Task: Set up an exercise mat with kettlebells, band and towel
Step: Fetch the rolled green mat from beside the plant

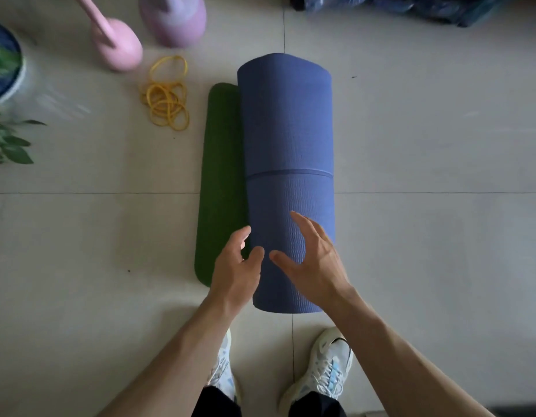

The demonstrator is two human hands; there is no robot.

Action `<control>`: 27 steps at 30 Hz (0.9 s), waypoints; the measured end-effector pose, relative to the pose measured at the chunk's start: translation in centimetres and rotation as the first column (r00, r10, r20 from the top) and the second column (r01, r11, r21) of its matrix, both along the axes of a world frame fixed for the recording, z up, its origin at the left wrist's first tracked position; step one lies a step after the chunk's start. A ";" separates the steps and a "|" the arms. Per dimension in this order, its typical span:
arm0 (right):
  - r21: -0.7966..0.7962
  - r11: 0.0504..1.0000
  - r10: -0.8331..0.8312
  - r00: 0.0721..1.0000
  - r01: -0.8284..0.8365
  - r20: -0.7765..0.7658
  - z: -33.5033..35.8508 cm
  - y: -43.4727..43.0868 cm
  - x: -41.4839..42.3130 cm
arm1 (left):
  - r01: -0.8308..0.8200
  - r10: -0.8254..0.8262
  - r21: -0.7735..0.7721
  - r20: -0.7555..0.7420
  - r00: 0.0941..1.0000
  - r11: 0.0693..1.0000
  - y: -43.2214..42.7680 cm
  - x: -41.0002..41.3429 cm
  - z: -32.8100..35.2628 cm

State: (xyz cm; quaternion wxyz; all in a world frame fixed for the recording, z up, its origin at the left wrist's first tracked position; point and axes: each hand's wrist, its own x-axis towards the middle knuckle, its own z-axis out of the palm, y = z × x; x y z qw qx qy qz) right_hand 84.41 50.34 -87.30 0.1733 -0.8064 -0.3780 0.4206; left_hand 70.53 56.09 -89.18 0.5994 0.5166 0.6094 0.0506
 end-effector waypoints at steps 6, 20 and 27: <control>-0.161 0.984 0.084 0.995 -0.075 0.051 -6.5 1.3 0.1 | 0.068 -0.068 0.017 -0.026 0.997 0.998 1.3 2.0 -6.5; -0.178 0.984 0.031 0.979 0.005 0.201 -10.7 -1.4 3.9 | 0.203 -0.195 0.037 -0.156 0.968 0.978 -0.4 6.5 -11.6; -0.117 0.960 -0.228 0.953 0.254 0.198 -9.9 -2.9 7.2 | 0.334 -0.313 0.085 -0.194 0.930 0.939 -1.0 10.5 -10.2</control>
